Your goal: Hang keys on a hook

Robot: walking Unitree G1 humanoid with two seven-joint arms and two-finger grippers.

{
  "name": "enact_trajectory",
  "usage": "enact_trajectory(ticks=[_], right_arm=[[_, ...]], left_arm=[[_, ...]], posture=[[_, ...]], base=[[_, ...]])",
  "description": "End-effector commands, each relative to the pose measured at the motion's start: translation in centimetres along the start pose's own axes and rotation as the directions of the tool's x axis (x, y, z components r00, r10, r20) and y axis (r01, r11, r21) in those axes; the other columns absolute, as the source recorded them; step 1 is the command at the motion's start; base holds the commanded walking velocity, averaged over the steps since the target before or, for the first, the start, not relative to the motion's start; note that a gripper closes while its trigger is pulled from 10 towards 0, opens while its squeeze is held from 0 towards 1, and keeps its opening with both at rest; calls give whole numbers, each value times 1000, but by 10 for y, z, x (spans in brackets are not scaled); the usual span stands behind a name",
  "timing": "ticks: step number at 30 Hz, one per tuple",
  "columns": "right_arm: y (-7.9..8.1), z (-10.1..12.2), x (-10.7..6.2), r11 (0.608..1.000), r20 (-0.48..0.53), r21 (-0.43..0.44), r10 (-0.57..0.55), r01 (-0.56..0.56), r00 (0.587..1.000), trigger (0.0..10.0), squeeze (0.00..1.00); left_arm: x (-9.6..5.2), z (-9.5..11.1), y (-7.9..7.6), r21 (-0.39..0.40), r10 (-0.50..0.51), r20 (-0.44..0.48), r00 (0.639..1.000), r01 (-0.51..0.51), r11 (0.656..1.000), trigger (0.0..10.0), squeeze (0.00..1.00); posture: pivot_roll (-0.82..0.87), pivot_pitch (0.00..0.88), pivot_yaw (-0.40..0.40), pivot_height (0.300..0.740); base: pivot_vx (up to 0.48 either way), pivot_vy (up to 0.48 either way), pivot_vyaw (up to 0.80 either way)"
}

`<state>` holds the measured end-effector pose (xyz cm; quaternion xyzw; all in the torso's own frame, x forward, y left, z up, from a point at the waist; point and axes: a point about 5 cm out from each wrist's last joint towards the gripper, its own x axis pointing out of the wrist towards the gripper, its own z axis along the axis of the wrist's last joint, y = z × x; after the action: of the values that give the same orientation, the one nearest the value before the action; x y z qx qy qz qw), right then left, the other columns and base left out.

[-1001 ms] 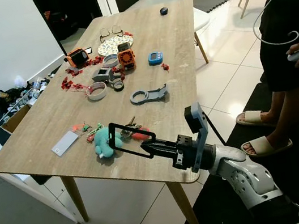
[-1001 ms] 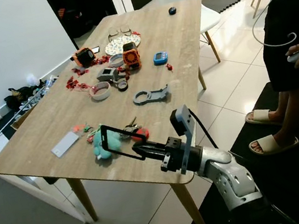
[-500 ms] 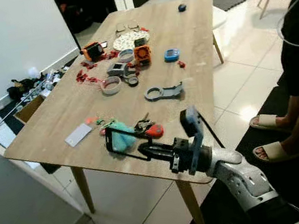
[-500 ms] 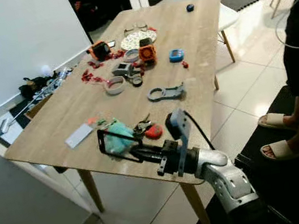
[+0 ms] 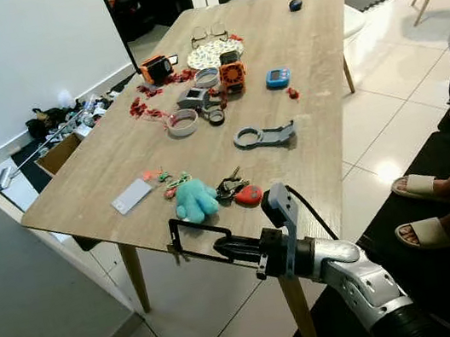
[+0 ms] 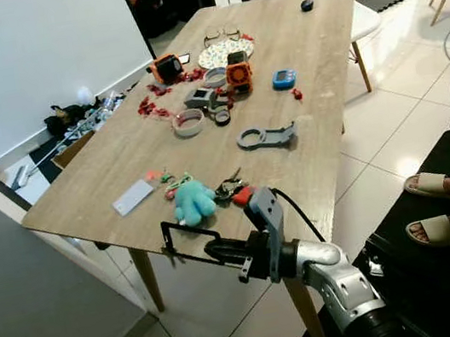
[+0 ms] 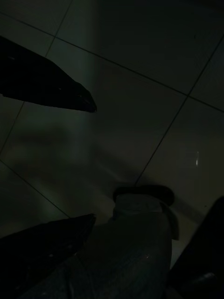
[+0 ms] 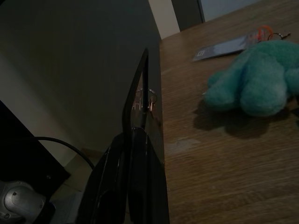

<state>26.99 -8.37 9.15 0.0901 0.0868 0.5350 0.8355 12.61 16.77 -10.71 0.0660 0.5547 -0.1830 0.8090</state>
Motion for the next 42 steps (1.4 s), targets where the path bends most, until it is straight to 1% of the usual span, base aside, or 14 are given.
enact_trajectory(ticks=[1,9,14,16,18,23,42], right_arm=[[3,-4,3,1000,-11,-4,11,-11,1000,10000,0],[4,-4,5,1000,-6,-13,25,-25,1000,10000,0],[5,-4,6,999,-5,-15,32,-32,999,10000,0],[5,-5,6,999,-4,-15,35,-35,999,10000,0],[6,-5,6,999,-4,-14,39,-39,999,10000,0],[6,-5,7,999,0,-14,42,-42,999,10000,0],[7,-4,7,998,-4,-14,63,-64,998,10000,0]], left_arm=[[-3,-6,8,17,25,-16,1000,-25,1000,10000,0],[-3,-5,8,19,26,-16,1000,-26,1000,10000,0],[-3,-5,9,-10,32,-6,999,-32,999,10000,0],[-3,-6,9,-13,38,-15,999,-38,999,10000,0],[-3,-8,10,-22,48,-35,998,-49,999,10000,0],[-4,-9,12,-21,57,-33,998,-57,998,10000,0],[-3,-3,10,7,53,-21,998,-52,999,10000,0]], posture=[[-137,32,135,740],[-135,32,133,740],[-134,33,132,740],[-134,33,132,740],[-134,33,132,740],[-133,35,134,740],[-133,27,121,740]], base=[[0,0,769],[0,0,769],[0,0,764],[0,0,763],[-456,0,763],[-457,0,763],[0,0,763]])
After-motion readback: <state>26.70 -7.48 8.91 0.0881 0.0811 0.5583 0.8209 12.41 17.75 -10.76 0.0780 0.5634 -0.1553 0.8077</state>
